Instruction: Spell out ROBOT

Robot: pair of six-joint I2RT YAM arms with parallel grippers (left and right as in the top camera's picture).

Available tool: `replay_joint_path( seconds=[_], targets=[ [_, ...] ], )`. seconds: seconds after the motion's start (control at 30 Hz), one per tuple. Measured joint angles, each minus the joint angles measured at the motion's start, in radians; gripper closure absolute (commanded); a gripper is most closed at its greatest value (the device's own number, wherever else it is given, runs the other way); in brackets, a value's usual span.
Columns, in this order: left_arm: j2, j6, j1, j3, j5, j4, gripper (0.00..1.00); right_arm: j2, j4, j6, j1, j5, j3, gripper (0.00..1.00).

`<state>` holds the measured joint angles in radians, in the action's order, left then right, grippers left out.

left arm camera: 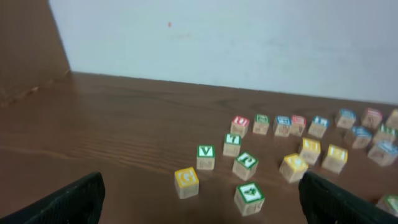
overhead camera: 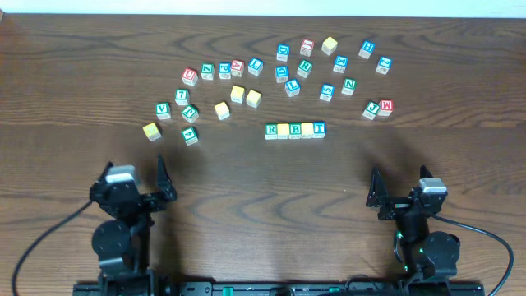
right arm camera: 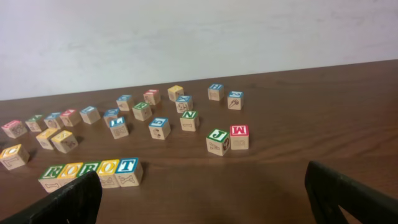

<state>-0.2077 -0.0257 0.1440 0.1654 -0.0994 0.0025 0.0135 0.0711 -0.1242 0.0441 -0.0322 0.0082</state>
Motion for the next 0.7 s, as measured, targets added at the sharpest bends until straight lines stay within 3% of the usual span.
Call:
replay_joint_path(
  seconds=[0.33, 0.7],
  targets=[
    [0.143, -0.145, 0.0, -0.151, -0.011, -0.005, 0.02, 0.0, 0.0, 0.0, 0.0, 0.0, 0.0, 0.01],
    [0.197, -0.192, 0.0, -0.151, 0.0, -0.021, 0.02, -0.001, 0.0, 0.0, 0.0, 0.0, 0.0, 0.01]
  ],
)
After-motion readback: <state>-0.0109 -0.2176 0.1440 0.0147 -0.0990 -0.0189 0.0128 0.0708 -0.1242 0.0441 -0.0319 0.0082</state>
